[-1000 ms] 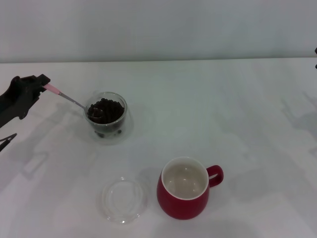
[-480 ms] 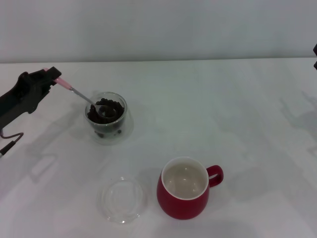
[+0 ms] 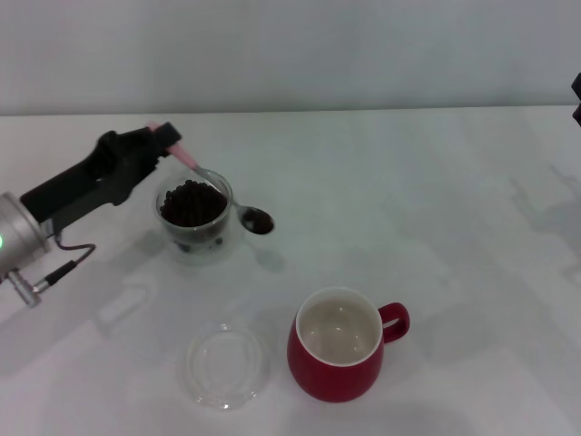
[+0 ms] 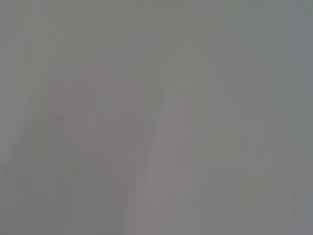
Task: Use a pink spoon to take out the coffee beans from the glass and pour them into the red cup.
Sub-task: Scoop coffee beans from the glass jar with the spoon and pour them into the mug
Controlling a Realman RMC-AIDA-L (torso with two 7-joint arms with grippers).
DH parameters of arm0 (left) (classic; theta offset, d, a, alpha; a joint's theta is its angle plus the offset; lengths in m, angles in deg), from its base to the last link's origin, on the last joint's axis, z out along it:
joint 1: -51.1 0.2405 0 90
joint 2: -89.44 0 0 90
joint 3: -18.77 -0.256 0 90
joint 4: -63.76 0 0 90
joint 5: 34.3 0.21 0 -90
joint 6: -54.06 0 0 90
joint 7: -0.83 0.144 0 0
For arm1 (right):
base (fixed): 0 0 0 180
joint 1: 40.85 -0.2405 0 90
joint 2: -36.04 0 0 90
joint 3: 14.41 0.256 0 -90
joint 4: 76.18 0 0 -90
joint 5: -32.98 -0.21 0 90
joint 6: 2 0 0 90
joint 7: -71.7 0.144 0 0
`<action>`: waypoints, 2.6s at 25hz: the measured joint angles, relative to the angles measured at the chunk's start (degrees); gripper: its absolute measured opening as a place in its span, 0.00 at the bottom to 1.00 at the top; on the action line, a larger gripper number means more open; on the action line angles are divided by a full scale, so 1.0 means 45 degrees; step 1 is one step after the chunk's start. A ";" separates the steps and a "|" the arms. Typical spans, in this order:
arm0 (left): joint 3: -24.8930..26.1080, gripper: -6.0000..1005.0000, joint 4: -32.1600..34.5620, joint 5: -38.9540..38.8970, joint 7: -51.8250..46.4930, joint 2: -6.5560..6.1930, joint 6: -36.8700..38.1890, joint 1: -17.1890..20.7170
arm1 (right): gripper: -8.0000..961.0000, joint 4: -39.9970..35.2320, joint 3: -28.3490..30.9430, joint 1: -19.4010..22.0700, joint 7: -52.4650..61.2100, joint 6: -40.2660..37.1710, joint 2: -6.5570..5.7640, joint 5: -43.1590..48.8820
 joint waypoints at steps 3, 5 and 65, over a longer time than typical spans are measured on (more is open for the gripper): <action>-0.0491 0.14 -0.0071 -0.0038 -0.0034 0.0033 -0.0171 -0.0249 | 0.72 0.0001 -0.0001 -0.0002 0.0000 0.0003 0.0007 0.0005; -0.0854 0.14 -0.0141 -0.0041 -0.0026 0.0039 -0.0205 -0.0410 | 0.72 0.0003 0.0000 -0.0002 0.0000 0.0003 0.0010 0.0005; -0.6826 0.14 0.7568 0.1420 0.0496 0.0006 0.1521 0.1871 | 0.72 -0.0177 0.0134 0.0252 0.0068 0.0247 -0.0026 -0.0515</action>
